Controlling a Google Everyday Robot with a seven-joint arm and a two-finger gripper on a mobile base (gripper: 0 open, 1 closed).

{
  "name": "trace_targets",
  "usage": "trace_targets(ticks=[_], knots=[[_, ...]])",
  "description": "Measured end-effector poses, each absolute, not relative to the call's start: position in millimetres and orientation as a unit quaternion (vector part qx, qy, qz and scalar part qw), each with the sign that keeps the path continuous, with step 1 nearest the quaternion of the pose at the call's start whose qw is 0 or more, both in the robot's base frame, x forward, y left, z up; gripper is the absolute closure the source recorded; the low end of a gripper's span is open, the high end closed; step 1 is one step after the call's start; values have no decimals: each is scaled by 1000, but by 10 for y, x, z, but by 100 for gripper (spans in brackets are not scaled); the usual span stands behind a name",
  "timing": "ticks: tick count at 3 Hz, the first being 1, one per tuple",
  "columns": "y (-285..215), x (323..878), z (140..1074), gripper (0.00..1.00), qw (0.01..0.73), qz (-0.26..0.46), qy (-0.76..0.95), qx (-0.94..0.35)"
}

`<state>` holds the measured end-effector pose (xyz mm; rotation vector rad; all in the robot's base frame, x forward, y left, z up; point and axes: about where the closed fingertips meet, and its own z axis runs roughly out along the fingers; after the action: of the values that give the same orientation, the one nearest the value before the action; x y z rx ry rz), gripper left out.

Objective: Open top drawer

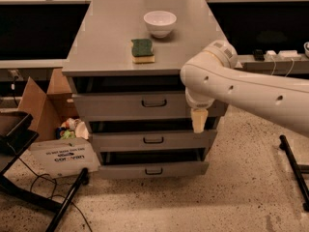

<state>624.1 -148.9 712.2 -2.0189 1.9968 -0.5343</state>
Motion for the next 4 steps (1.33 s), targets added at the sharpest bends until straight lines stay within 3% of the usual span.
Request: trace_targets(ticks=[1,3,4], knots=[[-1437,6531,7171,0,122,-199,696,-679],[-1734,6804,6410,42,38,-179,764,-619],[-1753,6798,6436,66,36,-177,767,-616]])
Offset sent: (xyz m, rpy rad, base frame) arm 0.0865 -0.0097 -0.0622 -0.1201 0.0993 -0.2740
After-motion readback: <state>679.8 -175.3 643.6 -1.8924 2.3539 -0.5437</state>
